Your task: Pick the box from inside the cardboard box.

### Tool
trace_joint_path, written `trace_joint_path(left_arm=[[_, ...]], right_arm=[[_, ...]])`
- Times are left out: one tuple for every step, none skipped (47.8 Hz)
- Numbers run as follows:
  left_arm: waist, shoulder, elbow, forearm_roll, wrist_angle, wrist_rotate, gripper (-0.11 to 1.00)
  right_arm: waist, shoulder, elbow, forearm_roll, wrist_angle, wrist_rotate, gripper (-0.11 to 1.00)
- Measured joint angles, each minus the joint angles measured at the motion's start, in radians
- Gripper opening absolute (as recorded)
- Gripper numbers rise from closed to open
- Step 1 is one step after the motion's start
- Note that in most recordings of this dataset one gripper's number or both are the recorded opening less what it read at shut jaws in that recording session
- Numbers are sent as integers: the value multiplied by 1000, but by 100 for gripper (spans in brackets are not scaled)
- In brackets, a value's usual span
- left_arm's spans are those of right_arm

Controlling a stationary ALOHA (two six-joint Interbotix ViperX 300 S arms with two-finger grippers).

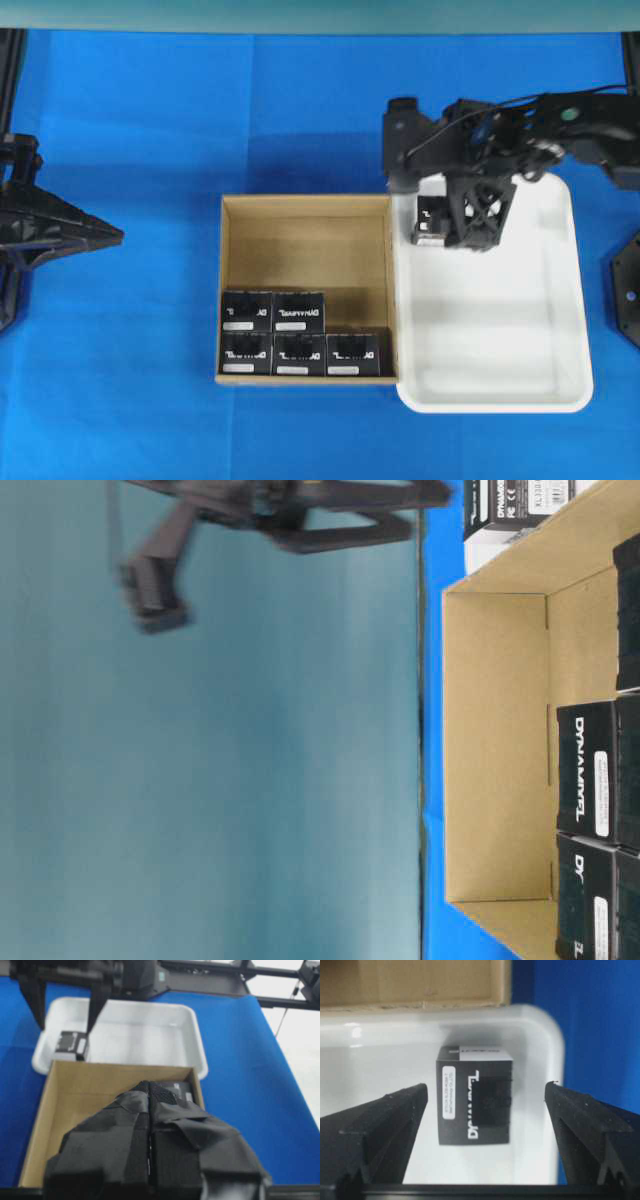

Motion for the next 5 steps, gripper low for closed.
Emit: trace_joint_path(left_arm=[[-2, 0, 0, -2, 0, 0, -6], [0, 0, 0, 0, 0, 0, -6], [-2, 0, 0, -2, 0, 0, -6], [0, 0, 0, 0, 2, 0, -6], [-2, 0, -2, 0, 2, 0, -6]], right_arm=[[0, -12, -3, 0, 5, 0, 95], [0, -23, -8, 0, 11, 2, 95], [0, -37, -12, 0, 20, 2, 95], [0, -48, -15, -2, 28, 2, 95], [-2, -57, -20, -2, 35, 2, 95]])
